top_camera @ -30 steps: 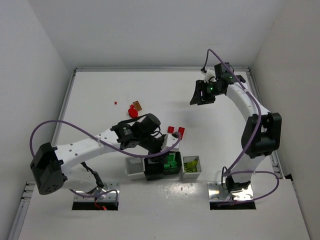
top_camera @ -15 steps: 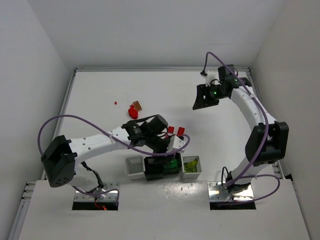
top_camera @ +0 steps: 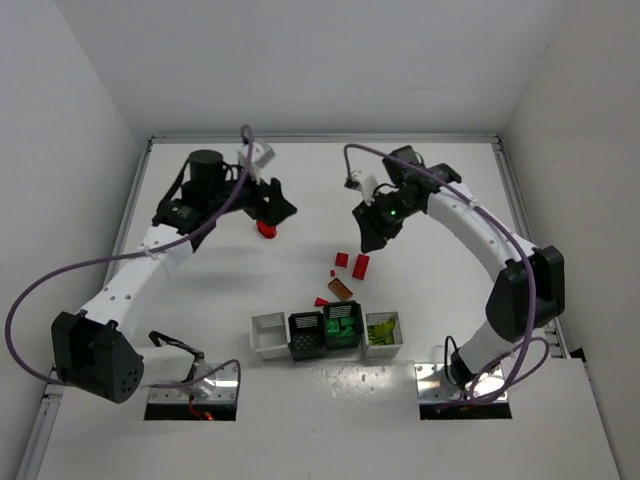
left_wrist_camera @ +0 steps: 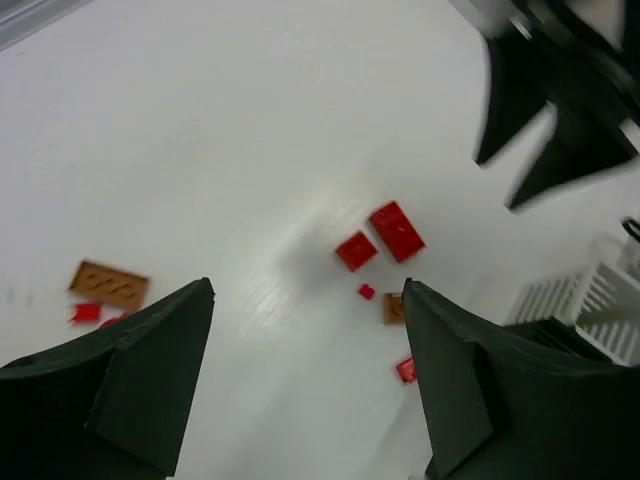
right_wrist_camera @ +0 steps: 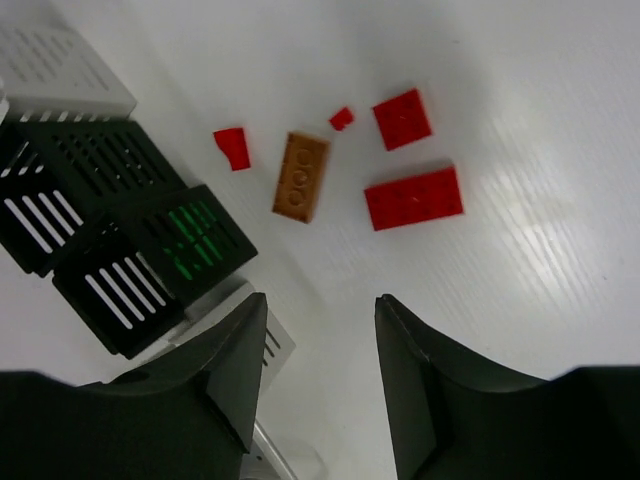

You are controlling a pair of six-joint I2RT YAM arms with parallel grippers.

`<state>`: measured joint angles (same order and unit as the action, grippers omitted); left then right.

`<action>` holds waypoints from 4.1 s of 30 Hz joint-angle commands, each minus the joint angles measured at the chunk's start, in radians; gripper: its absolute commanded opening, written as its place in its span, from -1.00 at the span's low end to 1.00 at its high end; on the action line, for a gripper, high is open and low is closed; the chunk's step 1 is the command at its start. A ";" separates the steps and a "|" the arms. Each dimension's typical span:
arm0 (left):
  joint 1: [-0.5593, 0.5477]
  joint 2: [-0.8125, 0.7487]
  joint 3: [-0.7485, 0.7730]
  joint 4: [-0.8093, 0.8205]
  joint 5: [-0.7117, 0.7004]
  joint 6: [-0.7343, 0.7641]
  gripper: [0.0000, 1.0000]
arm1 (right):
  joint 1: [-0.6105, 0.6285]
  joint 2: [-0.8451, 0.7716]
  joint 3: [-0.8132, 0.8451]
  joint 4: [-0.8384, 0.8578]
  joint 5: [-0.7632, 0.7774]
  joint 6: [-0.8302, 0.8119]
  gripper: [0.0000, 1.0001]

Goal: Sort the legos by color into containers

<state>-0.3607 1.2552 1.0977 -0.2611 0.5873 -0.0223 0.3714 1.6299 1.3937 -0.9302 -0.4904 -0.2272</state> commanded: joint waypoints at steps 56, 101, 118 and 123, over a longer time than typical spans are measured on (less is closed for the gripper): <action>0.367 0.047 -0.131 0.039 -0.032 -0.185 0.68 | 0.365 0.479 0.065 0.126 0.322 0.141 0.23; 0.060 0.754 0.493 -0.158 -0.598 -0.192 0.52 | 0.432 -0.065 0.090 0.139 0.021 -0.182 -1.00; 0.037 0.883 0.513 -0.171 -0.686 -0.245 0.58 | 0.508 -0.027 0.077 0.137 0.021 -0.233 -1.00; 0.037 0.920 0.524 -0.161 -0.664 -0.235 0.58 | 0.517 -0.027 0.057 0.137 0.021 -0.242 -1.00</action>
<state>-0.3202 2.1555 1.5917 -0.4294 -0.0963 -0.2558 0.8768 1.6043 1.4639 -0.8124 -0.4492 -0.4458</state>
